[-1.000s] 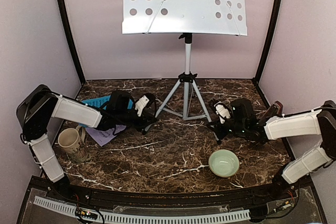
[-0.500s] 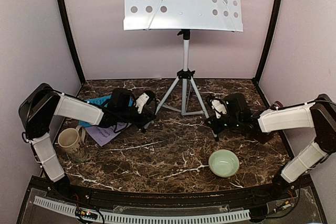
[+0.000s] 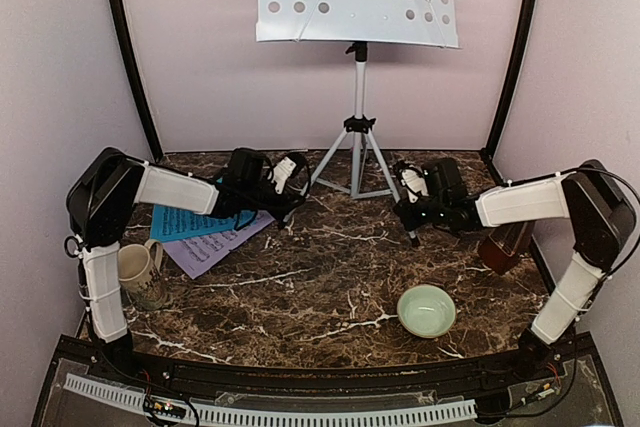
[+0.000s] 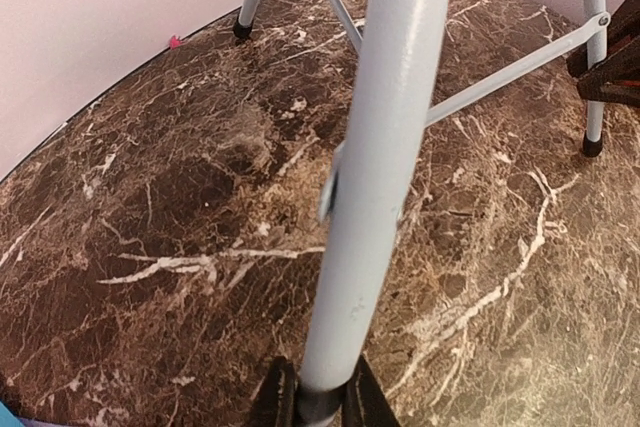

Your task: Set up the instrument practice props

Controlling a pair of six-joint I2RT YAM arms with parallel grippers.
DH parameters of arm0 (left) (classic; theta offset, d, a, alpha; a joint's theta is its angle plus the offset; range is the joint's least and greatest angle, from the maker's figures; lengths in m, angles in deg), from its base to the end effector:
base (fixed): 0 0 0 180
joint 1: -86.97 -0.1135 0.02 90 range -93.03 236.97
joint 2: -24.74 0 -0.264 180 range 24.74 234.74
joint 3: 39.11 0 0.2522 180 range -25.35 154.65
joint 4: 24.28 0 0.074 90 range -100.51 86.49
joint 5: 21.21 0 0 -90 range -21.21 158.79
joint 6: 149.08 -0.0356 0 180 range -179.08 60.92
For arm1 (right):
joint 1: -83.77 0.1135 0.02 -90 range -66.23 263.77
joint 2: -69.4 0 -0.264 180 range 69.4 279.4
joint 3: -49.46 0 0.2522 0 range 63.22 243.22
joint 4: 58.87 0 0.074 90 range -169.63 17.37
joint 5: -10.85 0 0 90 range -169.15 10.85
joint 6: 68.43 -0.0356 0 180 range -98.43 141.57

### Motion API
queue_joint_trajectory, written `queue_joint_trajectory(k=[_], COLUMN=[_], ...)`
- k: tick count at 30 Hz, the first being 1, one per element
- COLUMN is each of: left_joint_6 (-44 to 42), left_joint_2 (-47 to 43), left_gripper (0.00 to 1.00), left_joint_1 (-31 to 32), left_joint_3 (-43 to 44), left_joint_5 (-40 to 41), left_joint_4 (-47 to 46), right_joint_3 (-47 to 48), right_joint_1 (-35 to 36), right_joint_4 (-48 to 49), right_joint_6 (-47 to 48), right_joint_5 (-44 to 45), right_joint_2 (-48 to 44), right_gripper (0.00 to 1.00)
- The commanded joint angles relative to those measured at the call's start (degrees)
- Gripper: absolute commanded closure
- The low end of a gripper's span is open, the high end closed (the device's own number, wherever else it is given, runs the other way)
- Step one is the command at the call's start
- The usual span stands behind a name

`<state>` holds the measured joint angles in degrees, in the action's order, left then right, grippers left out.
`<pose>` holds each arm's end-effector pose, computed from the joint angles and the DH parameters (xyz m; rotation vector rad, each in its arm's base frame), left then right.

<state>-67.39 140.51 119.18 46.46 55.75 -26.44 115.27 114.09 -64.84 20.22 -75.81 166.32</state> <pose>0.3753 -0.2459 0.1733 0.8533 1.9001 -0.4907 0.3076 0.1775 0.1792 -0.5258 2.1643 0.2400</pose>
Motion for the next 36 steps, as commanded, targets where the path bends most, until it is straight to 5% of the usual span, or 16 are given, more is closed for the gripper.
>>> queue_joint_trajectory(k=[1,12,20,26,31,36], left_joint_6=[7.0,8.8,10.5,9.9,9.7,4.9], left_joint_2=[-3.8,-9.5,-10.8,-13.6,-13.4,-13.3], left_gripper=[1.0,1.0,1.0,1.0,0.9,0.67], left_joint_1=[-3.4,-3.4,-3.5,-3.4,-1.0,2.7], left_joint_3=[-9.1,-19.0,-23.2,-26.9,-25.2,-19.7], left_joint_5=[4.5,6.9,7.0,-0.4,-5.1,-6.4], left_joint_4=[12.2,14.2,12.5,3.8,-2.7,0.2], right_joint_3=[-5.8,-5.2,-6.2,-5.4,-5.3,-4.7], right_joint_1=[-5.0,-6.6,-8.1,-7.8,-6.0,-2.7], right_joint_4=[-13.3,-27.9,-28.3,-27.3,-21.2,-14.6], right_joint_6=[-7.7,-9.6,-10.0,-8.2,-6.3,-3.1], right_joint_5=[5.0,5.0,4.8,1.4,-3.8,-10.7], right_joint_2=[-4.4,-1.3,-0.2,-0.4,-7.5,-13.2], right_gripper=[1.0,1.0,1.0,0.99,0.82,0.42])
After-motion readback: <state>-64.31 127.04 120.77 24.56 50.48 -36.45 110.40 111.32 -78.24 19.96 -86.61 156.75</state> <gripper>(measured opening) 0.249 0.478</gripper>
